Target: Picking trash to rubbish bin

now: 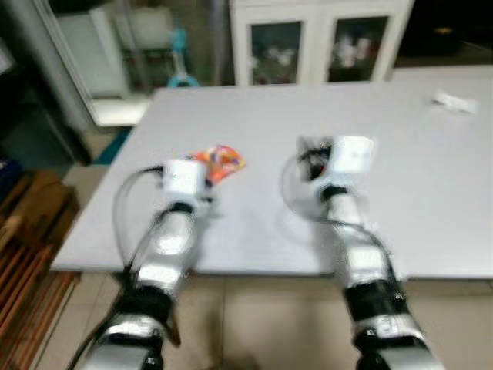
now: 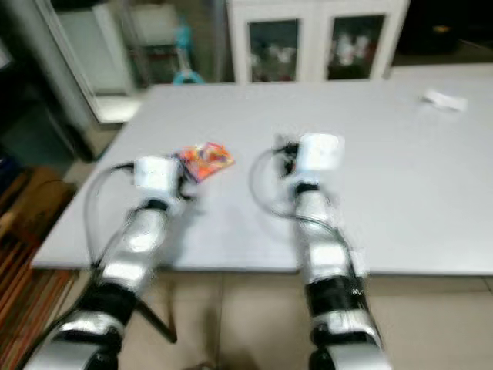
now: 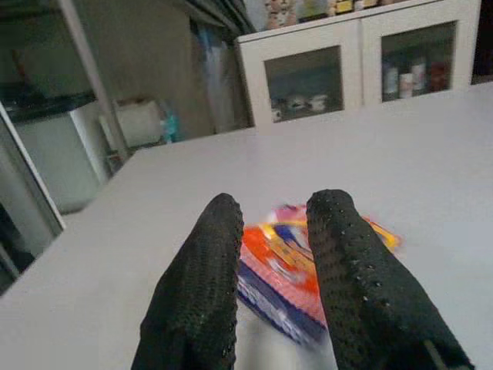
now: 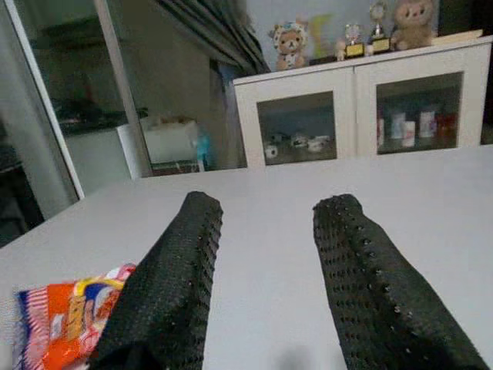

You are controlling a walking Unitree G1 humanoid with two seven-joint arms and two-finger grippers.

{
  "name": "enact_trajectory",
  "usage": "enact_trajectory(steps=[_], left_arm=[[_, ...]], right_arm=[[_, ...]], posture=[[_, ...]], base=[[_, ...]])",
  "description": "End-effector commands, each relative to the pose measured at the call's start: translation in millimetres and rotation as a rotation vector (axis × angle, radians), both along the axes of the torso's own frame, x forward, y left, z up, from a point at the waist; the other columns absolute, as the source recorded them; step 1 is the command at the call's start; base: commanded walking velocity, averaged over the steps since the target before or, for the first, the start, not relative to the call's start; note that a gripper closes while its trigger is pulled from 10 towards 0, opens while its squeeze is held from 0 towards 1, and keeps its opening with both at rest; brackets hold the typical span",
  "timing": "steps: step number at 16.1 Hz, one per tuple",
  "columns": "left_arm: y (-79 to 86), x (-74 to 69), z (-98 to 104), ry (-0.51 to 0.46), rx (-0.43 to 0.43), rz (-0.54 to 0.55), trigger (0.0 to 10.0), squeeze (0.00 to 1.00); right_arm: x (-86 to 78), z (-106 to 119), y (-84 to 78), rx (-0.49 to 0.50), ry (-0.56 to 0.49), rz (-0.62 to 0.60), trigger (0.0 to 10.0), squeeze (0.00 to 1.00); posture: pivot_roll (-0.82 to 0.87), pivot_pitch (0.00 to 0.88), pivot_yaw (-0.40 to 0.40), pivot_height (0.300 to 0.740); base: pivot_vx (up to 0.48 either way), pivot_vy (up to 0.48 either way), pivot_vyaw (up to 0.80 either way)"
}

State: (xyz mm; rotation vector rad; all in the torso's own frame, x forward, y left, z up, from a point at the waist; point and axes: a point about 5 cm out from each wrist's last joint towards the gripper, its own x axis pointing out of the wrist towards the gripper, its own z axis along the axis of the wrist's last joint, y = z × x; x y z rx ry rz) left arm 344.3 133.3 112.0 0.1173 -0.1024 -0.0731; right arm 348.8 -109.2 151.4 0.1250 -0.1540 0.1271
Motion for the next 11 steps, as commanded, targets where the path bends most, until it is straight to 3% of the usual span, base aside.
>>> enact_trajectory(steps=[1,5,11], left_arm=[[-9.9,1.6,5.8,-0.018,-0.008,-0.030,10.0,0.00],[-9.9,2.3,4.6,-0.007,-0.012,-0.023,10.0,0.00],[-8.1,3.0,2.8,0.006,0.013,-0.002,10.0,0.00]], right_arm=[[1.2,2.6,-9.8,0.003,-0.009,-0.026,10.0,0.00],[1.6,2.9,-10.0,0.001,-0.008,-0.025,10.0,0.00],[2.0,3.0,-10.1,-0.002,-0.006,-0.024,10.0,0.00]], posture=[[0.00,0.000,0.081,0.740],[0.00,0.000,0.079,0.740],[0.00,0.000,0.078,0.740]], base=[[0.480,0.000,0.00],[0.434,0.000,0.00],[0.000,0.000,0.00]])
